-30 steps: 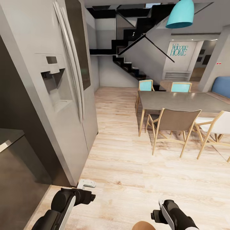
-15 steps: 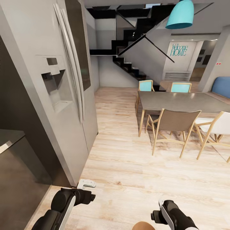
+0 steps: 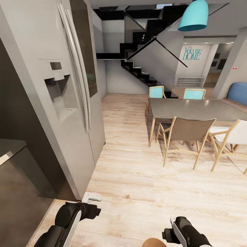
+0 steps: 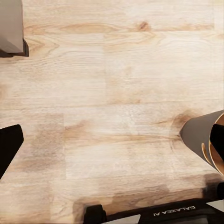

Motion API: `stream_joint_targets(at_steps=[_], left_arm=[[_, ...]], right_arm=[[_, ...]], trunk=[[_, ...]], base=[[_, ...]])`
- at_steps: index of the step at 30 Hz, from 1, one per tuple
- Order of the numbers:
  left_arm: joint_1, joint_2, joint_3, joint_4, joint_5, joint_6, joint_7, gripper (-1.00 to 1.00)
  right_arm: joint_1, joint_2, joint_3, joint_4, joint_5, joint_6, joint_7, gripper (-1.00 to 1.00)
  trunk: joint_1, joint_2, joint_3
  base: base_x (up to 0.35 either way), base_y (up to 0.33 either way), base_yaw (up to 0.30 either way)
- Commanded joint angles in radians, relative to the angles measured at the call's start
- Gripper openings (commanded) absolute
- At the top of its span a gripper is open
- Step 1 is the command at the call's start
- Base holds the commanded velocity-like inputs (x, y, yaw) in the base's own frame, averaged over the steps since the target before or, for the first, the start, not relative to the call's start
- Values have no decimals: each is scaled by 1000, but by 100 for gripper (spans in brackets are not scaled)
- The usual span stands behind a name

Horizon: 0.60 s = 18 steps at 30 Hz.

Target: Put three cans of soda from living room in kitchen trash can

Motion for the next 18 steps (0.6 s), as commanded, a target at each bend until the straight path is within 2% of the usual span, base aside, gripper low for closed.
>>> stream_joint_targets(at_steps=[1, 14, 18], left_arm=[[0, -1, 1, 0, 0, 0, 9, 100], [0, -1, 2, 0, 1, 0, 24, 100], [0, -1, 2, 0, 1, 0, 24, 100]], right_arm=[[0, 0, 0, 0, 0, 0, 0, 100], [0, 1, 3, 1, 1, 0, -1, 100], [0, 0, 4, 2, 1, 1, -2, 100]], trunk=[[0, 0, 0], [50, -91, -41], [50, -91, -41]], base=[[0, 0, 0], [0, 0, 0], [0, 0, 0]])
